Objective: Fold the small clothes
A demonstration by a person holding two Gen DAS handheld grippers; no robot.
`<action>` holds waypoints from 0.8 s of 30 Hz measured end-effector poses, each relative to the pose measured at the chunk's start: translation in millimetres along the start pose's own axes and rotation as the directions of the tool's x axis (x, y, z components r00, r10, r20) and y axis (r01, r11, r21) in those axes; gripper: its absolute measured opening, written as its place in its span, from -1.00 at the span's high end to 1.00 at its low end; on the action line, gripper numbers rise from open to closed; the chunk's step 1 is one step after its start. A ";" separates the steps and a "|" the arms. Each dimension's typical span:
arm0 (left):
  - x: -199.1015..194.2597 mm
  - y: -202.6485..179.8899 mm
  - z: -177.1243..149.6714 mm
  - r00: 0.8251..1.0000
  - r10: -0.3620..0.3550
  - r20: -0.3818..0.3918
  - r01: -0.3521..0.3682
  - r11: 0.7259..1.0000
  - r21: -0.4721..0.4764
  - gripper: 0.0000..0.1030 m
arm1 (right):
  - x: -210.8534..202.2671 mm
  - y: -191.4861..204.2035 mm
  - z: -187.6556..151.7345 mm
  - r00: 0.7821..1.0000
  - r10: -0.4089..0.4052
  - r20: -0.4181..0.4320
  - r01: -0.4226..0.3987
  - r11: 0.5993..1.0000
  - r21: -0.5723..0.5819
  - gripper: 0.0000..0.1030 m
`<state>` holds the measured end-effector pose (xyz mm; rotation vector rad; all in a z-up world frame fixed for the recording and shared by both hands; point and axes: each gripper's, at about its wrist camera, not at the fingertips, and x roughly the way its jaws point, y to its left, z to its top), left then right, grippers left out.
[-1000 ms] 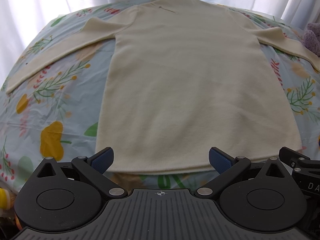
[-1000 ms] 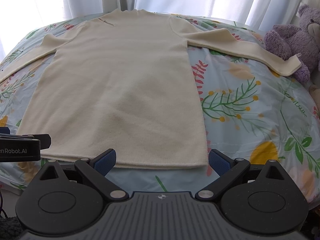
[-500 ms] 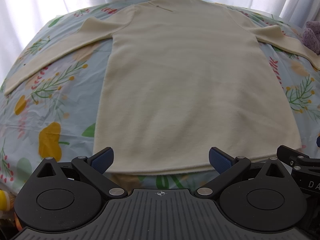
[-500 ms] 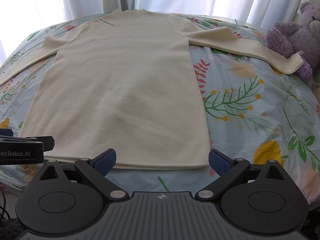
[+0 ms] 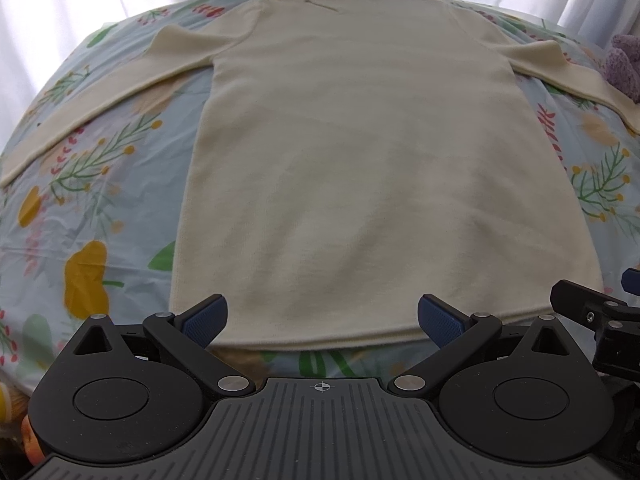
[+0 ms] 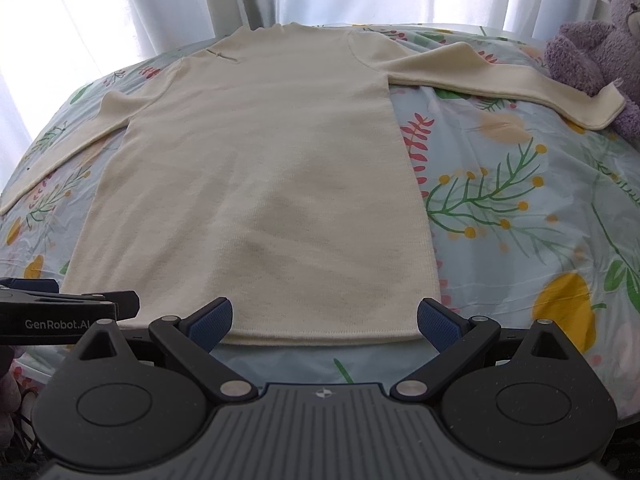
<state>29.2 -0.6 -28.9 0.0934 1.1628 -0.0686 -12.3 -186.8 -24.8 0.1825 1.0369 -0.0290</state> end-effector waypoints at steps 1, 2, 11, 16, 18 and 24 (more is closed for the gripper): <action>1.3 -0.6 0.7 1.000 -0.002 -0.002 0.002 1.000 -0.002 -1.00 | 1.9 -4.3 1.0 1.000 0.020 -0.001 -0.020 1.000 0.016 -0.92; 2.9 -1.3 1.6 1.000 -0.004 -0.005 0.004 1.000 -0.005 -1.00 | 4.2 -9.7 2.2 0.999 0.045 0.001 -0.045 0.998 0.038 -0.92; 18.0 6.8 24.2 0.999 -0.049 0.010 0.050 0.995 -0.083 -1.00 | 17.9 -105.8 49.1 0.939 0.193 0.286 -0.270 0.926 0.263 -0.63; 35.5 13.9 47.4 1.000 0.009 0.021 -0.006 0.989 -0.148 -1.00 | 38.3 -205.3 100.2 0.899 0.016 0.437 -0.229 0.869 0.439 -0.17; 42.3 17.4 55.2 0.999 0.025 0.025 -0.020 0.983 -0.181 -1.00 | 49.2 -244.7 114.3 0.899 -0.082 0.430 -0.173 0.834 0.523 0.31; 64.0 24.3 70.4 0.999 0.036 -0.003 -0.035 0.966 -0.257 -1.00 | 80.9 -339.6 133.8 0.860 -0.375 0.347 0.029 0.714 0.699 0.33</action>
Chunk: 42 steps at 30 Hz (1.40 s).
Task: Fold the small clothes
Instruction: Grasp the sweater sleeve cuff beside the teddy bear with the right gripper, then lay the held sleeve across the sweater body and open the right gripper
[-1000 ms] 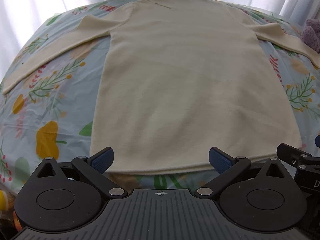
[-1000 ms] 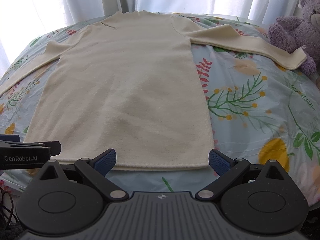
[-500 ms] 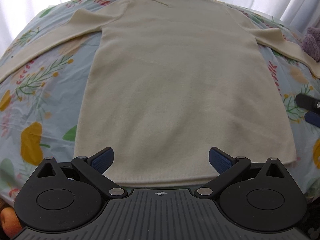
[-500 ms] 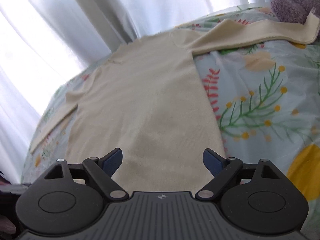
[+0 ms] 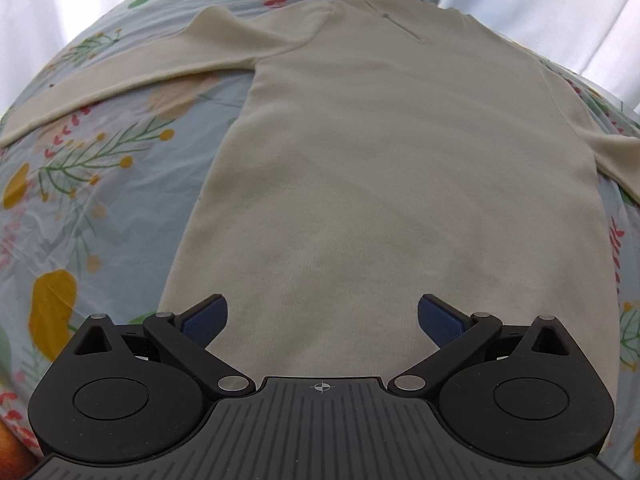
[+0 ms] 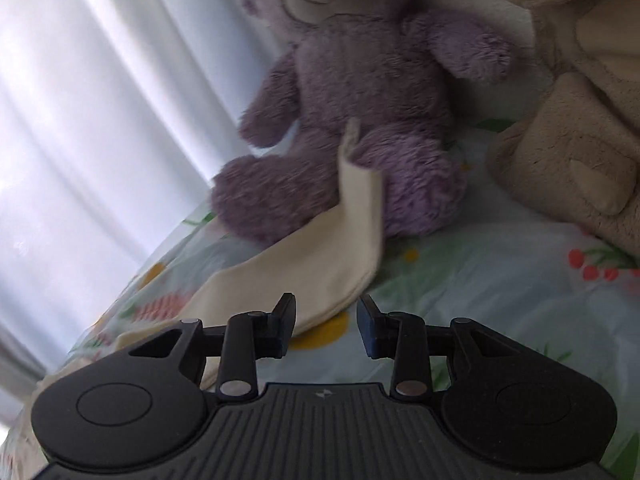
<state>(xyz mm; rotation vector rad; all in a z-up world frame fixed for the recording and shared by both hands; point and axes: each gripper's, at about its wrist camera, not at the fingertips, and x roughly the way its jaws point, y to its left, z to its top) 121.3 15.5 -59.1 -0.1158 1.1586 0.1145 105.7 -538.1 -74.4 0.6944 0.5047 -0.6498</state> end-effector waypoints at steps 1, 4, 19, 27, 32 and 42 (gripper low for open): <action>3.5 0.9 1.7 1.000 0.000 -0.009 0.000 1.000 -0.010 -1.00 | 9.4 -7.9 5.4 1.000 -0.021 -0.002 0.021 1.000 0.022 0.33; 11.8 3.7 6.0 1.000 0.021 -0.012 -0.022 0.999 -0.027 -1.00 | 35.0 -20.5 14.6 0.998 -0.066 0.016 0.065 0.997 0.039 0.33; 23.0 15.2 10.1 1.000 0.029 -0.005 -0.029 0.999 -0.042 -1.00 | 8.6 94.6 18.1 0.986 0.042 0.160 0.009 0.952 -0.306 0.88; 11.3 29.3 39.2 0.992 -0.113 0.054 0.116 0.992 -0.059 -1.00 | -85.9 257.0 -97.3 0.764 0.579 -0.285 -0.619 0.531 -0.580 0.29; 8.1 28.9 87.9 0.944 -0.305 0.124 0.312 0.949 -0.041 -1.00 | -83.2 265.1 -147.0 0.739 0.531 -0.414 -0.672 0.537 -0.510 0.06; 74.7 -49.0 182.9 0.838 -0.545 -0.013 0.545 0.838 -0.013 -0.64 | -40.9 212.0 -157.7 0.793 0.389 -0.470 -0.566 0.755 -0.331 0.06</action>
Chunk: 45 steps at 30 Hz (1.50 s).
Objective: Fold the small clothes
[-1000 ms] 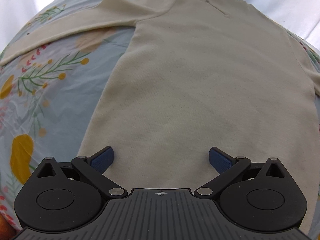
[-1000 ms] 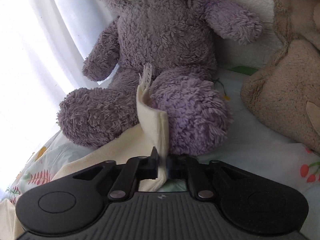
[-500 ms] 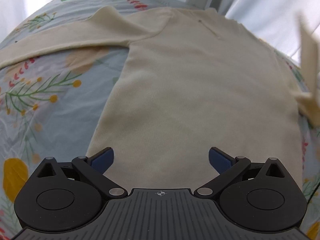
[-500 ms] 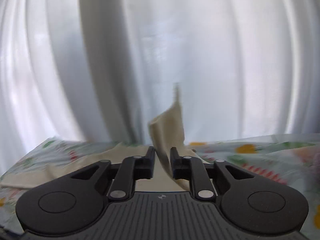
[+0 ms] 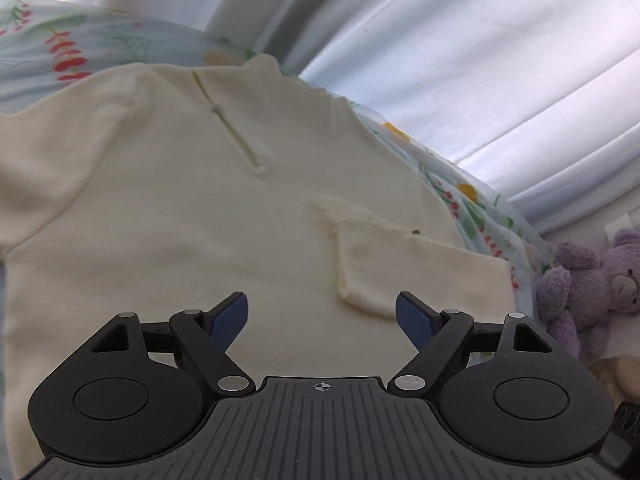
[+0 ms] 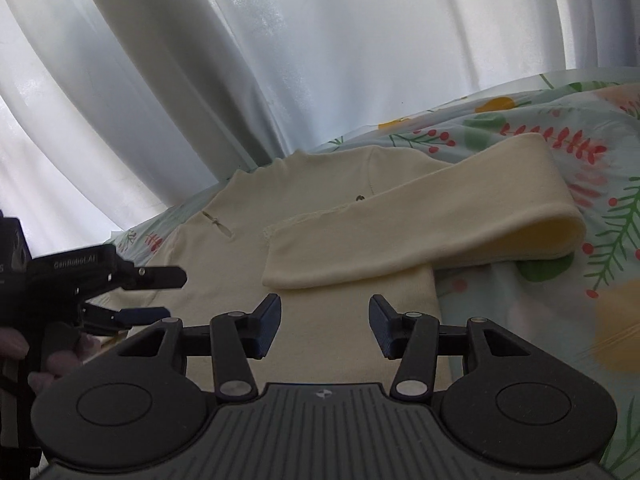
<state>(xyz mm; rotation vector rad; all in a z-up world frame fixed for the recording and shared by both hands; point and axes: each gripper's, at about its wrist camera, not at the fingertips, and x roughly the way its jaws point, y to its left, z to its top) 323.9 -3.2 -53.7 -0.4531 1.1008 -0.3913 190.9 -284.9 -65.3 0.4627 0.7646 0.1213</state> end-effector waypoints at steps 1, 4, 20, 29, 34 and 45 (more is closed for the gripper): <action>11.0 -6.9 3.1 0.999 -0.031 -0.018 0.031 0.999 0.013 -0.62 | -1.4 -3.5 -1.4 1.000 -0.007 -0.002 0.007 1.000 0.014 0.06; 44.5 -19.0 9.1 0.995 -0.050 -0.092 0.052 0.998 0.019 -0.39 | -4.4 -12.5 -2.9 1.000 -0.018 0.005 0.018 0.998 0.056 0.06; 61.0 -27.1 19.9 0.996 -0.061 -0.066 0.064 0.997 0.044 0.83 | -5.8 -48.3 5.0 0.996 -0.086 0.030 0.080 0.983 0.164 0.06; -18.6 19.0 34.7 0.953 0.238 0.190 -0.271 0.947 0.173 0.83 | 6.7 -78.4 16.9 0.998 -0.058 0.038 0.043 0.950 0.311 0.06; -26.9 71.3 42.5 0.951 0.269 0.153 -0.275 0.961 0.023 0.83 | 22.8 -80.1 22.5 1.000 -0.016 0.020 0.007 0.930 0.369 0.06; -52.8 75.7 49.6 0.973 0.098 0.210 -0.083 0.993 -0.080 0.83 | 46.3 -82.4 18.4 0.998 0.066 0.012 -0.063 0.863 0.502 0.04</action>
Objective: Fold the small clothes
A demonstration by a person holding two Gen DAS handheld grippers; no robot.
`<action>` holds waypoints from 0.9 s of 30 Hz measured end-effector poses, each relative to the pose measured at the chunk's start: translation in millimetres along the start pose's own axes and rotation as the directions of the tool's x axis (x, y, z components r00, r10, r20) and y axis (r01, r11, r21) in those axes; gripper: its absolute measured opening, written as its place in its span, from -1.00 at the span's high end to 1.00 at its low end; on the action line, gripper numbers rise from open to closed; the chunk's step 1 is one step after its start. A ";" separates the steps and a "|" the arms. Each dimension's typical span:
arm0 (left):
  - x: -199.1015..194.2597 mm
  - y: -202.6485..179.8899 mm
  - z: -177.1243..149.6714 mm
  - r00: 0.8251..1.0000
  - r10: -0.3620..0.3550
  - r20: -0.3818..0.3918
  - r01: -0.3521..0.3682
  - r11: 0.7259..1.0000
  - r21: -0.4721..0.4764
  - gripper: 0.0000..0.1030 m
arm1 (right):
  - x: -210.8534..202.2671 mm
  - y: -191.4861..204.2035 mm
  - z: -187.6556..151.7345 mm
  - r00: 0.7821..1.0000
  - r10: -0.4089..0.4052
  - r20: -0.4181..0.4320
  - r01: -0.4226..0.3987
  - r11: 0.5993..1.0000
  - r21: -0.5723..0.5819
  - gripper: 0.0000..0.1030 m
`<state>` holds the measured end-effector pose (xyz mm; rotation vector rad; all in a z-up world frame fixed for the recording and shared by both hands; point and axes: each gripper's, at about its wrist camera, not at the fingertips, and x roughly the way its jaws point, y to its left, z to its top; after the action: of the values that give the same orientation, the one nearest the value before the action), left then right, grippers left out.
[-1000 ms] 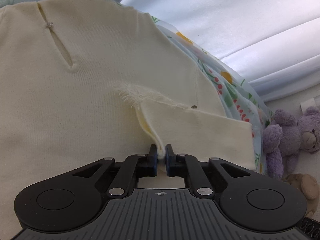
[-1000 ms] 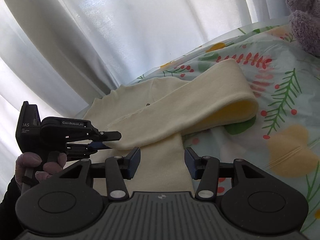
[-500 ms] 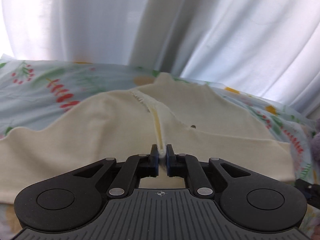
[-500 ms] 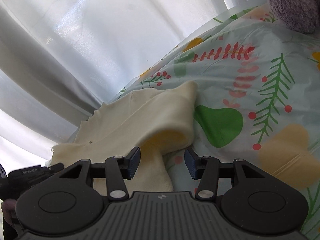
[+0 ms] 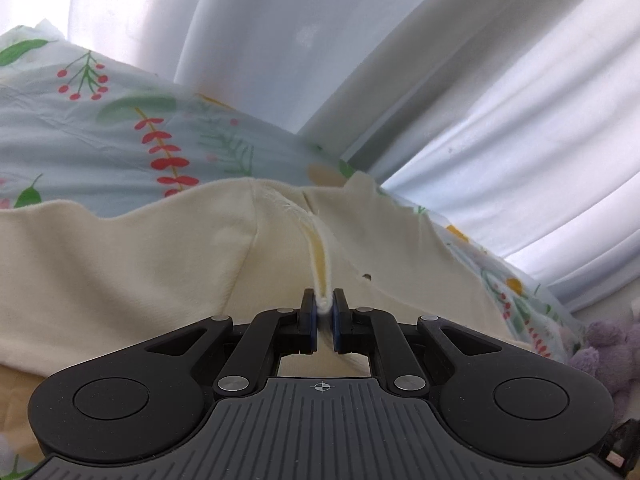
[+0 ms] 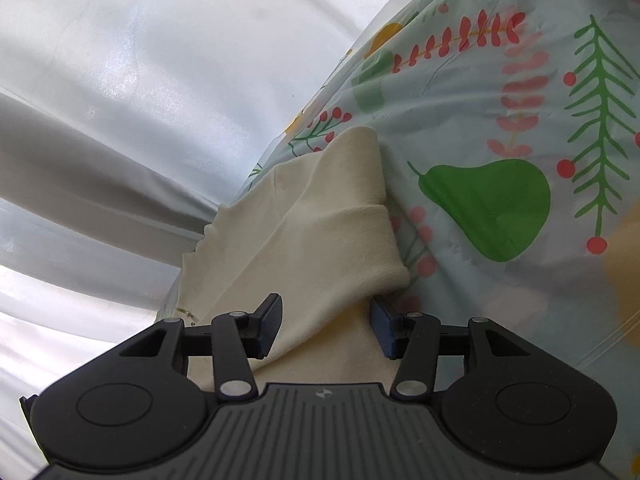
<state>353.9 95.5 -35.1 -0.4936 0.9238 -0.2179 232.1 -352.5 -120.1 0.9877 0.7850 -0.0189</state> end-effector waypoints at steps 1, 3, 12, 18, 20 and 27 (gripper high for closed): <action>-5.6 0.1 3.0 1.000 -0.022 0.011 0.022 1.000 -0.011 0.83 | 0.4 -0.4 0.4 1.000 0.004 0.002 -0.004 1.000 0.008 0.04; -14.9 -1.2 7.1 0.999 -0.022 0.033 0.022 1.000 -0.012 0.83 | 2.2 -0.6 0.5 1.000 0.008 0.002 -0.008 1.000 0.019 0.06; -18.3 10.5 7.7 0.997 0.061 0.041 -0.062 0.997 0.037 0.83 | 13.6 5.5 -1.6 0.999 -0.015 0.034 0.016 1.000 -0.012 0.66; -3.9 13.1 -8.0 0.993 0.118 0.014 -0.119 0.987 0.112 0.83 | 4.6 29.9 -7.5 0.983 -0.087 0.163 0.119 0.973 -0.196 0.87; 1.1 12.6 -13.4 0.991 0.136 0.013 -0.137 0.980 0.146 0.83 | -1.4 28.6 -7.2 0.981 -0.022 0.191 0.060 0.979 -0.195 0.87; 19.6 25.0 -28.2 0.979 0.203 -0.033 -0.194 0.965 0.175 0.83 | 14.7 41.7 -21.2 0.952 -0.229 0.204 0.295 0.868 -0.399 0.87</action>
<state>342.0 100.8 -75.5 -0.2355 0.9878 -0.1260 245.2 -307.9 -104.6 0.4517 0.7385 -0.1510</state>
